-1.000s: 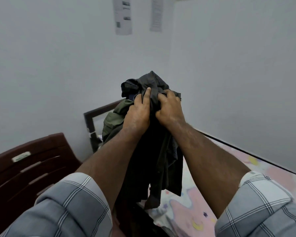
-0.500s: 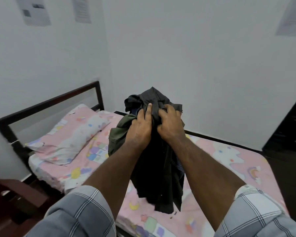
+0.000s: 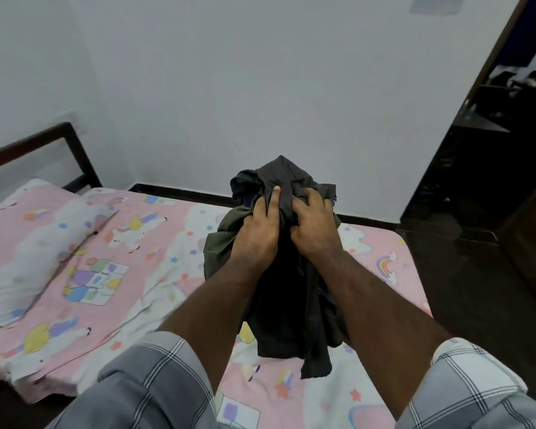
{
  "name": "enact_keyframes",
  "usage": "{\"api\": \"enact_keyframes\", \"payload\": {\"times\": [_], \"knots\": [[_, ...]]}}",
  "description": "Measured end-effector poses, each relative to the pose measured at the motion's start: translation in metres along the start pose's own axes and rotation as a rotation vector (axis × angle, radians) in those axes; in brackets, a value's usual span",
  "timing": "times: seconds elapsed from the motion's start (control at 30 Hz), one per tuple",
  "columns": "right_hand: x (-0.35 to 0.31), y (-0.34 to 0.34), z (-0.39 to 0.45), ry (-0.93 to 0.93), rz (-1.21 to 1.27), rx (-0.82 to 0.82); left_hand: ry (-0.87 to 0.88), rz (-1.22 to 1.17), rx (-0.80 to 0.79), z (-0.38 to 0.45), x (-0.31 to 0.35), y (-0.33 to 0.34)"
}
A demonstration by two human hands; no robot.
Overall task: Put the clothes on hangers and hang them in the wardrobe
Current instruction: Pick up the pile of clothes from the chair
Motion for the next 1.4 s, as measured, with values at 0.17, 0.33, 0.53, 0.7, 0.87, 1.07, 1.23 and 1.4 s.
{"api": "enact_keyframes", "payload": {"times": [0.17,0.33,0.53,0.7,0.87,1.07,1.23,1.4], "knots": [[0.044,0.059,-0.004,0.049,-0.049,-0.081,-0.001,-0.062,-0.111,-0.007,-0.015,0.071],[0.1,0.13,-0.055,0.136,-0.077,-0.196,-0.059,-0.06,-0.311,-0.059,-0.017,0.153],[0.179,0.202,-0.121,0.257,-0.168,-0.518,-0.158,-0.018,-0.556,-0.134,-0.011,0.249],[0.237,0.251,-0.172,0.305,-0.185,-0.724,-0.212,0.046,-0.744,-0.196,-0.007,0.319],[0.273,0.29,-0.201,0.321,-0.145,-0.796,-0.266,0.055,-0.819,-0.22,0.003,0.357],[0.274,0.286,-0.188,0.394,-0.138,-0.864,-0.348,0.04,-0.86,-0.208,0.008,0.347],[0.242,0.248,-0.134,0.44,-0.212,-0.808,-0.467,0.016,-0.798,-0.172,0.021,0.294],[0.182,0.212,-0.061,0.371,-0.202,-0.637,-0.506,0.022,-0.527,-0.105,0.034,0.21]]}}
Point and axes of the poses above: each hand's wrist, its own z-axis towards the middle knuckle, its own y-axis out of the palm, x = y × z, the point moved 4 cm from there along z, towards the middle knuckle, and after that the axes turned 15 degrees about x, right-handed, at the moved point
